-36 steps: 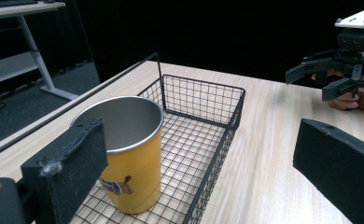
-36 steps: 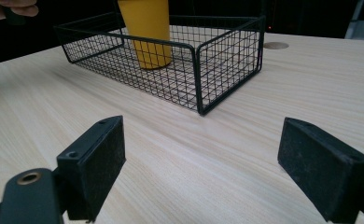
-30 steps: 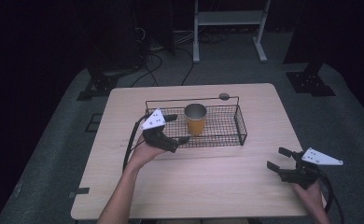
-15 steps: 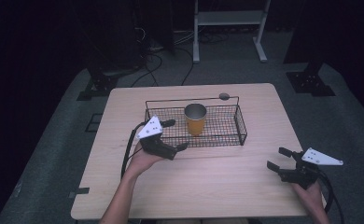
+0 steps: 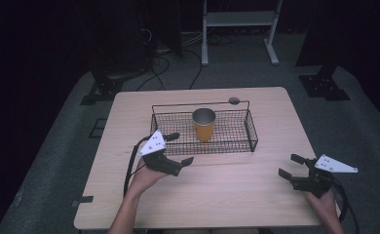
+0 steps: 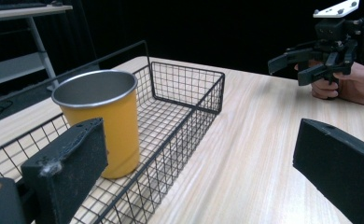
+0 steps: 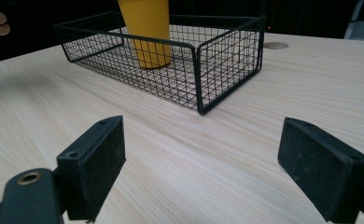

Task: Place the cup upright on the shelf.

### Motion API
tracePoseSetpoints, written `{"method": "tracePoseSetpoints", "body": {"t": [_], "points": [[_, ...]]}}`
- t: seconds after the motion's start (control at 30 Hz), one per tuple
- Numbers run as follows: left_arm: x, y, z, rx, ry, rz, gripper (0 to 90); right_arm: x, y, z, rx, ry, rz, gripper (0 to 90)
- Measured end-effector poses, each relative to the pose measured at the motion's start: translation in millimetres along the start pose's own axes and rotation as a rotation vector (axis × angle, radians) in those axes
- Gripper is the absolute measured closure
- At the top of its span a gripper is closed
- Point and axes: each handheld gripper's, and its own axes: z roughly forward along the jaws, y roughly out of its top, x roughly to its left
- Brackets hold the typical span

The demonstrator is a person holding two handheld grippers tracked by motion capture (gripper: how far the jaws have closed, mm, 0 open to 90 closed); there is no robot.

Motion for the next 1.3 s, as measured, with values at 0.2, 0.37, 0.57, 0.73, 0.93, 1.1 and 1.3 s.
{"method": "tracePoseSetpoints", "body": {"t": [0.2,0.37,0.57,0.73,0.93,1.1,1.3], "points": [[-6.2,-6.2,-5.4,-0.008,0.008,0.001,2.3,0.2,0.0,0.1,0.000,-0.001,-0.001,13.9],[-10.7,-12.7,-9.5,-0.014,0.017,-0.002,2.3,0.1,0.0,0.2,0.000,-0.001,0.000,13.9],[-16.9,-18.7,-12.8,-0.015,0.019,-0.004,2.3,0.0,-0.1,0.1,0.000,-0.002,0.000,13.9],[-20.8,-22.5,-16.2,-0.025,0.025,-0.007,2.3,0.0,-0.1,0.0,0.001,-0.002,0.000,13.9],[-26.1,-32.8,-18.4,-0.027,0.034,-0.024,2.3,-0.1,-0.1,0.0,0.002,-0.001,-0.001,13.9],[-30.8,-39.5,-22.0,-0.038,0.041,-0.035,2.3,-0.2,-0.1,0.0,0.002,-0.001,0.000,13.9],[-39.2,-44.6,-26.3,-0.052,0.039,-0.042,2.3,-0.3,-0.2,-0.1,0.003,-0.001,0.000,13.9]]}}
